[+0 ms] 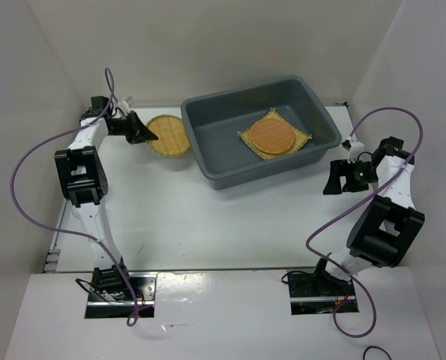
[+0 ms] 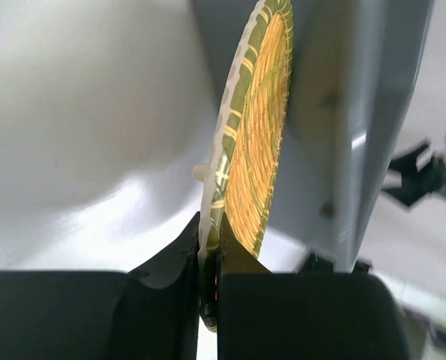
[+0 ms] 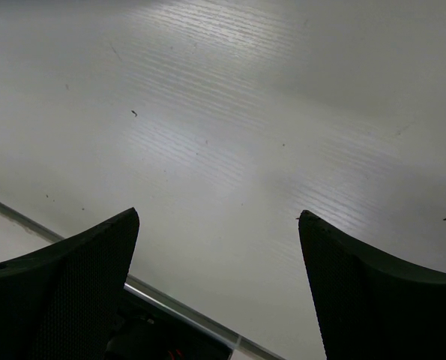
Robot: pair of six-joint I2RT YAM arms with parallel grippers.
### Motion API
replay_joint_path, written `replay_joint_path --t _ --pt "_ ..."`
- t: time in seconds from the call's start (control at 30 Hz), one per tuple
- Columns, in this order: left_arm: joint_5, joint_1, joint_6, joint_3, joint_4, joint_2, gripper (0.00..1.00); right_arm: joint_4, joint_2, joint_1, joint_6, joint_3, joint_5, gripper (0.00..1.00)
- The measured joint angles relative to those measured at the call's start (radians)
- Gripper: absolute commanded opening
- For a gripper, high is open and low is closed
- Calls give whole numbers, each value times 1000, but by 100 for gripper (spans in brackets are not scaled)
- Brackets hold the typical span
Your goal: Place the mixed dishes into the plastic bin
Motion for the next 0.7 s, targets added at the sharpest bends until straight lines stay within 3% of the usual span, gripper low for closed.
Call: replay_joint_path --t 0.23,0.33,0.43,0.53,0.57,0.7 --pt "-245 -10 -223 61 82 -158 0 6 0 -2 17 -34 -13 91" --pt "-296 -34 -309 163 108 -165 0 23 -1 -2 32 -47 -18 91" --pt "-327 -104 -367 420 85 -111 0 33 -1 -2 43 -64 -18 91" --pt "-359 -199 -409 924 -7 70 0 41 -1 -2 53 -66 -18 91" --pt "-360 -225 -428 1025 2 112 0 44 -1 -3 56 -66 -18 91" --pt "-363 -321 -492 1158 -52 146 0 60 -4 -11 60 -83 -18 91"
